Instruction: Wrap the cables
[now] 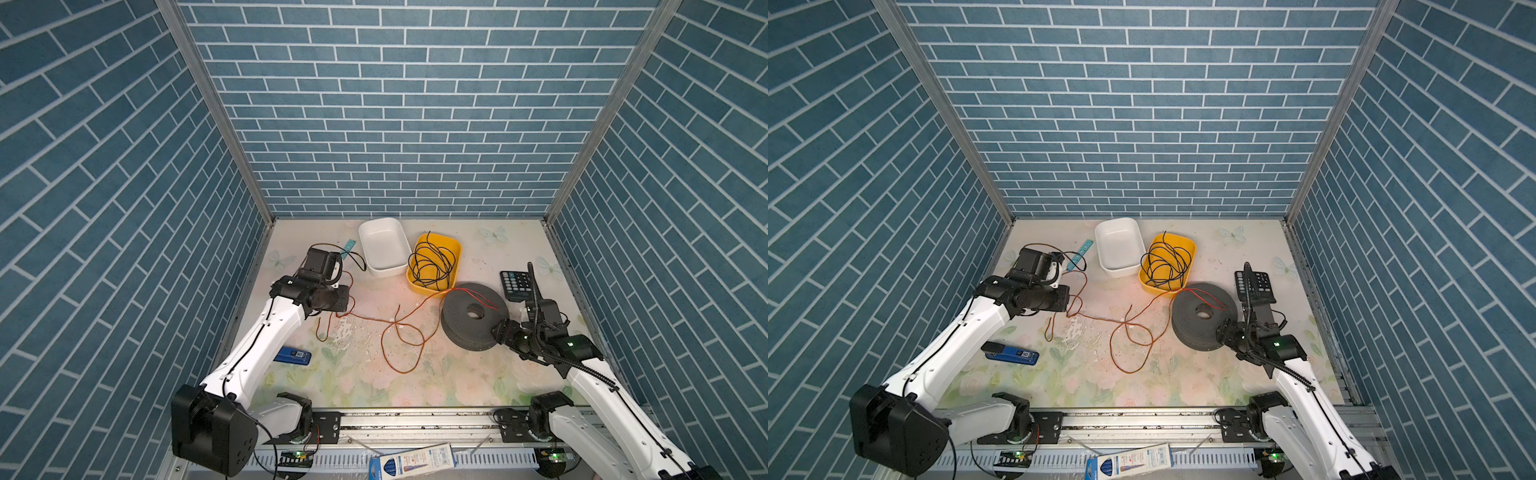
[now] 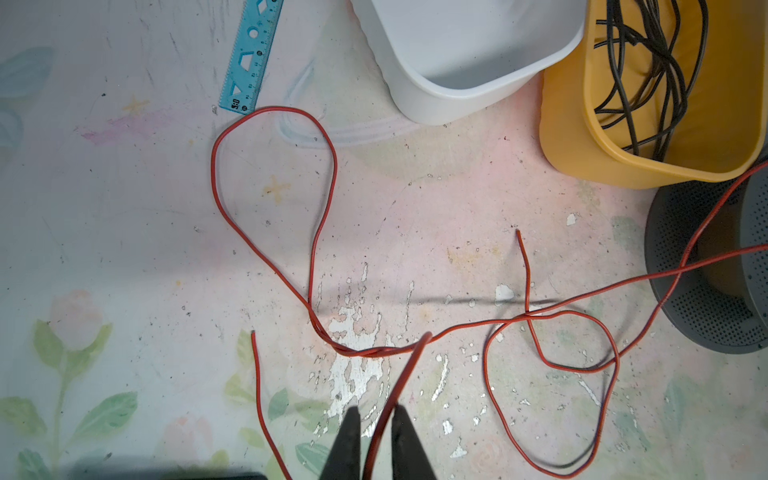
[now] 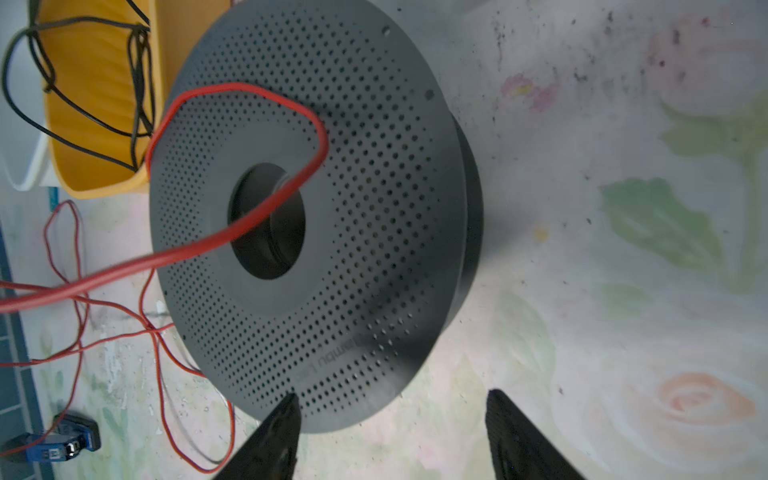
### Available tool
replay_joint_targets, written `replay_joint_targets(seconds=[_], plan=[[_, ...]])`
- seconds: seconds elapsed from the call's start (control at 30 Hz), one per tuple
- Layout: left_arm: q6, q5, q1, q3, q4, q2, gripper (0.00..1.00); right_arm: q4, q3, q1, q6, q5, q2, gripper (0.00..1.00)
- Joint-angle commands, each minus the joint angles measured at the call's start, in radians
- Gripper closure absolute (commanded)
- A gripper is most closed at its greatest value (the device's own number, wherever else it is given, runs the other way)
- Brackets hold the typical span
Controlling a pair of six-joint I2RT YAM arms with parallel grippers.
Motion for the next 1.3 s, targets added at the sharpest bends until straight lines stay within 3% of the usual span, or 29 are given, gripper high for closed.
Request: replay_joint_targets(seconds=[0.0,0.43,0.73,0.8,0.93,1.07,1.27], plan=[[0.012,-0.006,0.006,0.016,-0.027,-0.016,0.83,0.2,-0.055,-0.015,0.052,-0.063,0.0,0.33],[-0.003,0.017,0.006,-0.005,-0.014,-0.03,0.83,0.555,-0.211,-0.079,0.165,-0.074,0.097,0.57],[-0.009,0.013,0.006,-0.012,-0.023,-0.041,0.83,0.591,-0.223,-0.119,0.196,-0.005,0.138,0.96],[-0.015,0.015,0.005,-0.017,-0.024,-0.039,0.83,0.578,-0.218,-0.129,0.198,0.02,0.123,1.0],[-0.021,0.014,0.005,-0.024,-0.036,-0.032,0.81,0.521,-0.2,-0.151,0.193,0.076,0.093,1.0],[-0.024,0.015,0.005,-0.038,-0.036,-0.041,0.8,0.528,-0.189,-0.173,0.188,0.028,0.097,1.0],[-0.034,0.033,0.006,-0.04,-0.021,-0.039,0.79,0.58,-0.217,-0.178,0.168,-0.089,0.048,0.51]])
